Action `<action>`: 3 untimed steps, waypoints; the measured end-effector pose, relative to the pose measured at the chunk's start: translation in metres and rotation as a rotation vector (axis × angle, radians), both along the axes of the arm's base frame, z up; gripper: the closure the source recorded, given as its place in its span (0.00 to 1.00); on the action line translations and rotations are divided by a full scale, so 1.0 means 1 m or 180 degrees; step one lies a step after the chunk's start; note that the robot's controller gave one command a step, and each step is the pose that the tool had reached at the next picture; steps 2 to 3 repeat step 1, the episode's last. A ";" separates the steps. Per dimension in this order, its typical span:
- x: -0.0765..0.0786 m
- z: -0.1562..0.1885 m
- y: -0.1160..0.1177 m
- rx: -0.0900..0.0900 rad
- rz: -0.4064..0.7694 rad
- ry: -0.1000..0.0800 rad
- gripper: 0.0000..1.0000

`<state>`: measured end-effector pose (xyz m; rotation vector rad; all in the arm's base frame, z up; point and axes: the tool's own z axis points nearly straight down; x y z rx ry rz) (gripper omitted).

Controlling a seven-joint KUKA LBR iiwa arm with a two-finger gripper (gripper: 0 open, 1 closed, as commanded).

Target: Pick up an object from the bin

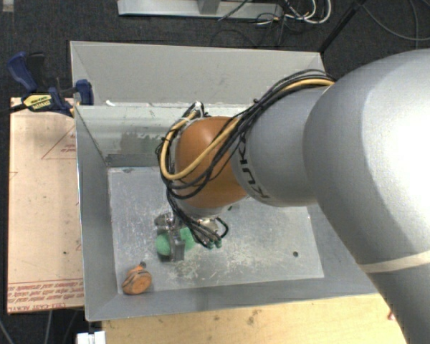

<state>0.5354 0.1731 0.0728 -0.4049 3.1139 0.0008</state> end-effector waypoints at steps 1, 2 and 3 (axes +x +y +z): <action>0.059 0.166 -0.032 0.0003 -0.0047 -0.0020 1.00; 0.059 0.166 -0.032 0.0003 -0.0047 -0.0020 1.00; 0.059 0.166 -0.032 0.0003 -0.0047 -0.0020 1.00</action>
Offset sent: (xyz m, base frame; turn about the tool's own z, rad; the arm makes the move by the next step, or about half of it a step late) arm 0.0000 0.0000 0.0000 0.0000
